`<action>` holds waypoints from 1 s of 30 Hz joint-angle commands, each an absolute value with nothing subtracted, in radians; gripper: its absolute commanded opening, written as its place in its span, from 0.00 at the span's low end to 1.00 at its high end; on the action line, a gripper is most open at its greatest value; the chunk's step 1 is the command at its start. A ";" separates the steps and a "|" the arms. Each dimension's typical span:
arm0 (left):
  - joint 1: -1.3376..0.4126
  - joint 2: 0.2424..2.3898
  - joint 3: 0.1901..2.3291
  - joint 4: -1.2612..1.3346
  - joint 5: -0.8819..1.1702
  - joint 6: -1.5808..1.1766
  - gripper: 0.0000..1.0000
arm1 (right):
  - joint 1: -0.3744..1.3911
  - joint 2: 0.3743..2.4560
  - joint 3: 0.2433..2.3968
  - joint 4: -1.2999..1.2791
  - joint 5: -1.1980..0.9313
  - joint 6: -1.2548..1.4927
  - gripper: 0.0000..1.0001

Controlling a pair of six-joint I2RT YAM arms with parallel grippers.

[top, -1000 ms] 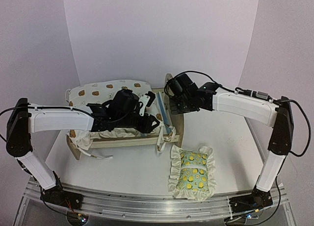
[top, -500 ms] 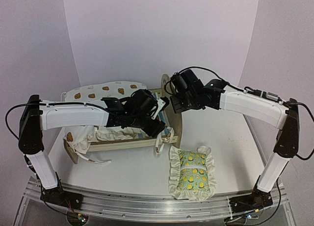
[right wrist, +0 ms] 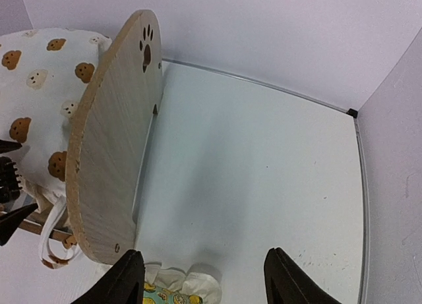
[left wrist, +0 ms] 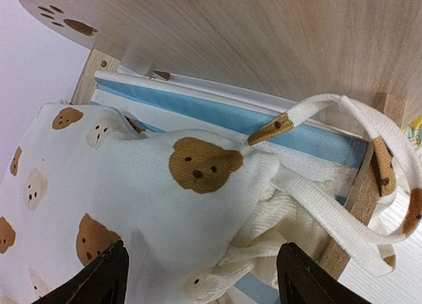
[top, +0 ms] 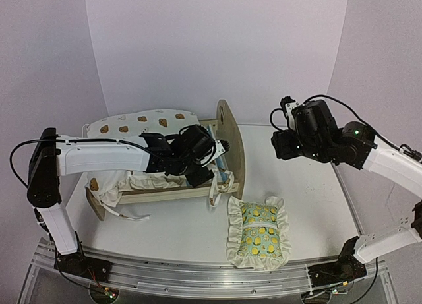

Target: Set up the pet bed

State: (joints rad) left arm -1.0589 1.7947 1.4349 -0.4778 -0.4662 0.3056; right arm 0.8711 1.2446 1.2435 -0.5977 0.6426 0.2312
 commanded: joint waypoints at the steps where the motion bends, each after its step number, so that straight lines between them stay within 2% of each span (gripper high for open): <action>1: -1.062 1.799 1.420 -0.434 -0.459 0.423 0.79 | 0.873 1.216 1.209 -0.598 0.594 0.277 0.63; 10: -1.038 1.873 1.438 -0.416 -0.491 0.457 0.78 | 0.873 1.216 1.180 -0.610 0.545 0.299 0.63; 15: -1.017 1.879 1.418 -0.352 -0.520 0.485 0.73 | 0.873 1.201 1.157 -0.610 0.539 0.309 0.63; 18: -1.012 1.884 1.397 -0.289 -0.565 0.514 0.55 | 0.873 1.198 1.148 -0.610 0.533 0.312 0.62; 22: -1.011 1.887 1.393 -0.249 -0.570 0.531 0.08 | 0.873 1.192 1.137 -0.610 0.529 0.316 0.61; 24: -1.012 1.891 1.413 -0.257 -0.553 0.522 0.00 | 0.873 1.189 1.128 -0.610 0.523 0.321 0.60; 27: -1.020 1.892 1.468 -0.289 -0.534 0.473 0.00 | 0.873 1.177 1.114 -0.610 0.481 0.330 0.58; 30: -1.041 1.881 1.514 -0.324 -0.548 0.436 0.00 | 0.874 1.165 1.105 -0.609 0.328 0.347 0.56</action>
